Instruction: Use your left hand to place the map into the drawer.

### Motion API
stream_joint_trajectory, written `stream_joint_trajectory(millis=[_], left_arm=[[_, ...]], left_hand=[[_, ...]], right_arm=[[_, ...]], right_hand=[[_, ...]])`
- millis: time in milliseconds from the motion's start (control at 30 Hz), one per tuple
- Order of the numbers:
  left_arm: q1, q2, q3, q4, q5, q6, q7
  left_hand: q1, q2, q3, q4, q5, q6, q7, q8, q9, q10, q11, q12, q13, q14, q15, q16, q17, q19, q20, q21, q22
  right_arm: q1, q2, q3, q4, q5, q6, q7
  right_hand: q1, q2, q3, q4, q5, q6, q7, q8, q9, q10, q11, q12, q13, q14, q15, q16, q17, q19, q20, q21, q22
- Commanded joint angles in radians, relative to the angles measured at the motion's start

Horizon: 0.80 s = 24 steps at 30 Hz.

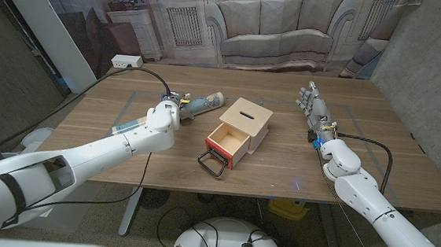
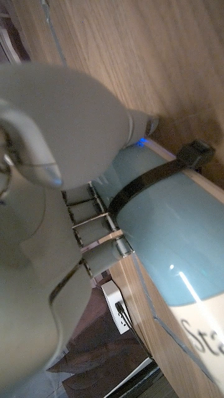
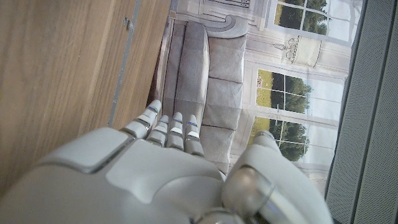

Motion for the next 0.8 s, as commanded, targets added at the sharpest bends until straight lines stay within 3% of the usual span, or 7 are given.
stream_joint_trajectory(millis=[33, 800], left_arm=[[0.019, 0.017, -0.037, -0.034, -0.027, -0.017, 0.045], [0.059, 0.044, -0.088, -0.103, -0.045, -0.005, 0.112]], left_hand=[[0.152, 0.144, 0.100, -0.089, -0.009, -0.005, -0.003, -0.010, 0.004, -0.016, 0.007, -0.010, 0.005, -0.018, -0.066, -0.013, 0.004, -0.018, 0.013, -0.005, 0.004], [0.152, 0.147, 0.112, -0.080, -0.012, 0.001, 0.002, -0.015, 0.006, -0.006, 0.009, -0.015, 0.011, -0.008, -0.069, -0.020, 0.007, -0.018, 0.012, -0.006, 0.005]], right_arm=[[0.005, 0.005, -0.005, 0.002, -0.007, 0.003, -0.003], [0.004, 0.011, -0.005, -0.007, -0.015, 0.013, -0.010]], right_hand=[[0.001, 0.003, 0.000, -0.006, -0.005, 0.004, 0.002, -0.002, 0.001, -0.001, 0.000, -0.002, 0.002, -0.004, 0.003, -0.002, 0.004, 0.011, -0.011, -0.003, 0.002], [0.003, 0.004, 0.000, -0.009, -0.004, 0.004, 0.002, -0.002, 0.001, 0.001, 0.001, -0.001, 0.002, -0.003, 0.004, -0.002, 0.003, 0.014, -0.012, -0.008, 0.002]])
